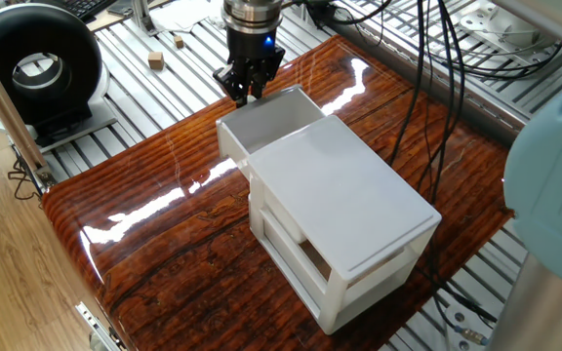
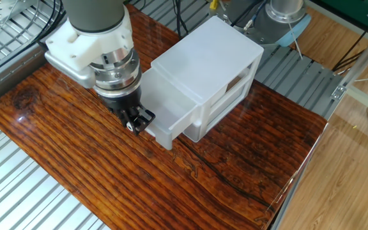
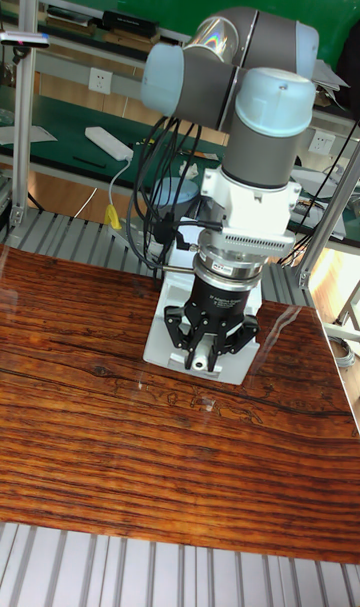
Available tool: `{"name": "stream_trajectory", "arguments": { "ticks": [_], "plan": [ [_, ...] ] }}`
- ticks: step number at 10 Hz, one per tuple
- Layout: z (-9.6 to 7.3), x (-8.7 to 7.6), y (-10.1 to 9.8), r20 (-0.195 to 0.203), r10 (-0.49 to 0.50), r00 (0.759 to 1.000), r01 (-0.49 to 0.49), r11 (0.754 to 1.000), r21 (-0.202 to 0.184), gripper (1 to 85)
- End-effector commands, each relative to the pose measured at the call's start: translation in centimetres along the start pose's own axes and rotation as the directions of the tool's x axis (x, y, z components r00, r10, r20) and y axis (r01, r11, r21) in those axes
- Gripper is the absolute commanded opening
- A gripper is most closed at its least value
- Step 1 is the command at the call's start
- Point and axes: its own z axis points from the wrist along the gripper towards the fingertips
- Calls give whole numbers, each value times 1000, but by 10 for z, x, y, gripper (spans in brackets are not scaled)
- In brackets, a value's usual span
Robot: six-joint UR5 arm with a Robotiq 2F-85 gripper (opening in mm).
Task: Grasp the handle and open the drawer
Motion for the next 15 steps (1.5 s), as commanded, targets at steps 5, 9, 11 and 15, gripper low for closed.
{"name": "stream_trajectory", "arguments": {
  "ticks": [5, 9, 11, 15],
  "plan": [
    [-1, -8, 2, 5, 8, 1000, -8, 1000, -10, 250],
    [-3, -10, 5, 10, 1, 1000, -1, 1000, -26, 393],
    [-5, -11, 6, 13, -2, 1000, 2, 999, -34, 410],
    [-41, -3, 2, -21, 8, 1000, -8, 1000, -10, 363]
  ]
}}
